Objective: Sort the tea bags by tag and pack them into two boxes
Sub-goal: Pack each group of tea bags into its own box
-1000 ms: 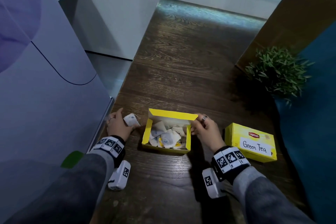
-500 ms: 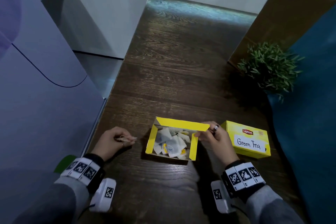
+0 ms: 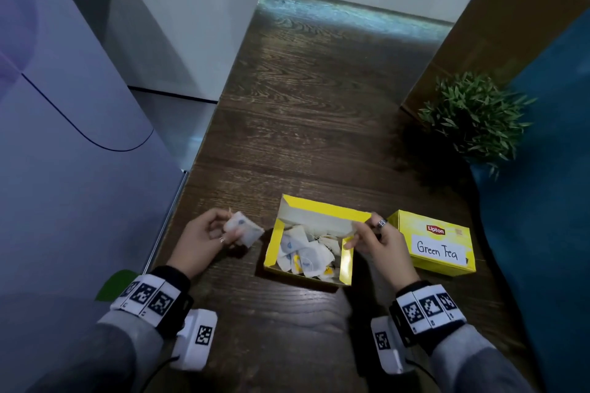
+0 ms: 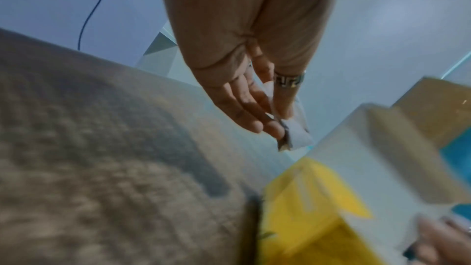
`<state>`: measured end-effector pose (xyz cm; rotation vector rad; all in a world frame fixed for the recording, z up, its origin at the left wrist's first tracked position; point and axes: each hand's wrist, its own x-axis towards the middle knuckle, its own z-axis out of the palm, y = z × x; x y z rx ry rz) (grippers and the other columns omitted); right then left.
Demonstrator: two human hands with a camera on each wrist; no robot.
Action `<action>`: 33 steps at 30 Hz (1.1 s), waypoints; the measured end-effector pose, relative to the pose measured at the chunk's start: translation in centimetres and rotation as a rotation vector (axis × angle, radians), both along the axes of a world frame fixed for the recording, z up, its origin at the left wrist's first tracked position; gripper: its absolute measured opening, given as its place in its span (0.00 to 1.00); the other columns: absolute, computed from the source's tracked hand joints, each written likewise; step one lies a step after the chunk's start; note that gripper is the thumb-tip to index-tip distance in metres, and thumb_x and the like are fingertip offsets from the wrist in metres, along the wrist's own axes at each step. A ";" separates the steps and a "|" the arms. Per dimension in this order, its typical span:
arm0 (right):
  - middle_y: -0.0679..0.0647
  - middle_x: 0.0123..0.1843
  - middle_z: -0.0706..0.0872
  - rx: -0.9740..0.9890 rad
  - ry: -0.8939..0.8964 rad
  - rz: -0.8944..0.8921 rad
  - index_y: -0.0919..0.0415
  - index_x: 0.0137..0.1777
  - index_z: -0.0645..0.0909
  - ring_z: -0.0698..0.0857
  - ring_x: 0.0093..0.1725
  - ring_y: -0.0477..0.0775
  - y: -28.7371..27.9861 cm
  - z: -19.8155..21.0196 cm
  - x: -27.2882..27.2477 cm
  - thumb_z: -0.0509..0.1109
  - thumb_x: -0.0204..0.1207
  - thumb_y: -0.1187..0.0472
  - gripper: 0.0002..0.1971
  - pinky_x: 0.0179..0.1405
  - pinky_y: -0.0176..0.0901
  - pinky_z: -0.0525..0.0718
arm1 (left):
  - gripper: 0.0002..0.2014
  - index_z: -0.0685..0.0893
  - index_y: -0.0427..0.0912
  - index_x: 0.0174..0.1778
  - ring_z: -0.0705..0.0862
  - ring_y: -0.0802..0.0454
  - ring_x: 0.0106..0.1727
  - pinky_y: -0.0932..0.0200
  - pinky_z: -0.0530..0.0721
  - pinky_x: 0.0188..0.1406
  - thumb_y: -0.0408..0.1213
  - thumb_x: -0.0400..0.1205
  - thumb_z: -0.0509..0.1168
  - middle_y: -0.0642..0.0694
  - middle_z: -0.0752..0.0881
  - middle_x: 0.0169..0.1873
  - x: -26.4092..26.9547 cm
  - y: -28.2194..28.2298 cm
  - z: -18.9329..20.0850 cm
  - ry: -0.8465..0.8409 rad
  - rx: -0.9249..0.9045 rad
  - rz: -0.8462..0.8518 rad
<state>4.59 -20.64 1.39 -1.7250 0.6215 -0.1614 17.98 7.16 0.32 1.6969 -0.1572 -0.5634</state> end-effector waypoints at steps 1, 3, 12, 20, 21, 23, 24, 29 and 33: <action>0.72 0.35 0.86 0.005 0.006 0.000 0.60 0.34 0.73 0.89 0.37 0.56 -0.1 0.1 0.4 0.64 0.81 0.63 0.12 0.36 0.35 0.83 | 0.10 0.82 0.42 0.40 0.86 0.63 0.34 0.73 0.82 0.33 0.23 0.72 0.72 0.51 0.89 0.30 -0.1 -0.7 0.8 -0.014 -0.033 0.025; 0.69 0.32 0.85 -0.011 0.014 0.023 0.53 0.32 0.73 0.89 0.36 0.57 -0.2 0.1 1.1 0.64 0.81 0.61 0.14 0.36 0.38 0.84 | 0.10 0.81 0.41 0.36 0.83 0.66 0.29 0.73 0.79 0.32 0.25 0.69 0.75 0.54 0.87 0.26 -0.8 -2.2 2.1 -0.060 -0.051 0.003; 0.53 0.28 0.82 -0.090 0.029 0.058 0.49 0.29 0.73 0.89 0.35 0.60 0.0 0.3 2.5 0.65 0.80 0.60 0.16 0.39 0.50 0.88 | 0.13 0.80 0.62 0.23 0.69 0.56 0.58 0.51 0.60 0.59 0.59 0.61 0.77 0.58 0.74 0.42 -3.5 -7.4 0.5 -0.281 0.561 -0.256; 0.52 0.29 0.83 -0.122 0.039 0.089 0.45 0.28 0.75 0.89 0.35 0.58 0.0 0.4 2.4 0.65 0.80 0.59 0.18 0.45 0.61 0.88 | 0.29 0.65 0.52 0.51 0.73 0.49 0.63 0.47 0.66 0.59 0.46 0.65 0.77 0.51 0.73 0.56 -2.5 -7.7 -1.1 -0.292 0.628 -0.049; 0.54 0.31 0.84 -0.132 0.043 0.103 0.45 0.28 0.76 0.89 0.36 0.58 0.0 0.4 2.3 0.65 0.80 0.59 0.18 0.46 0.61 0.88 | 0.32 0.63 0.54 0.55 0.74 0.48 0.64 0.46 0.70 0.61 0.44 0.65 0.79 0.49 0.74 0.59 -2.4 -7.6 -1.2 -0.241 0.551 -0.067; 0.59 0.34 0.86 -0.133 0.034 0.135 0.43 0.31 0.79 0.89 0.39 0.56 0.1 0.7 1.9 0.63 0.81 0.63 0.19 0.48 0.59 0.89 | 0.41 0.59 0.60 0.63 0.77 0.45 0.62 0.42 0.78 0.62 0.42 0.64 0.80 0.44 0.75 0.60 -2.1 -7.0 -1.4 -0.138 0.348 -0.097; 0.60 0.36 0.87 -0.118 0.018 0.158 0.41 0.35 0.81 0.89 0.42 0.55 0.2 0.9 1.6 0.62 0.81 0.66 0.19 0.49 0.55 0.89 | 0.45 0.57 0.65 0.66 0.79 0.45 0.60 0.42 0.81 0.60 0.42 0.63 0.81 0.45 0.76 0.57 -2.0 -6.5 -1.3 -0.115 0.269 -0.105; 0.47 0.60 0.87 -0.149 0.060 0.411 0.40 0.61 0.82 0.87 0.55 0.47 -0.5 1.4 -0.5 0.73 0.74 0.63 0.20 0.58 0.41 0.84 | 0.47 0.64 0.82 0.66 0.77 0.65 0.42 0.70 0.80 0.42 0.28 0.67 0.78 0.53 0.69 0.65 -1.5 -3.2 -0.6 -0.211 0.102 -0.320; 0.40 0.57 0.79 -0.226 0.148 0.532 0.32 0.67 0.75 0.79 0.62 0.43 -0.3 0.8 -2.0 0.79 0.59 0.43 0.34 0.65 0.41 0.80 | 0.41 0.76 0.72 0.64 0.77 0.70 0.54 0.77 0.77 0.51 0.25 0.65 0.79 0.56 0.71 0.70 -1.6 -2.2 -0.4 -0.268 0.103 -0.456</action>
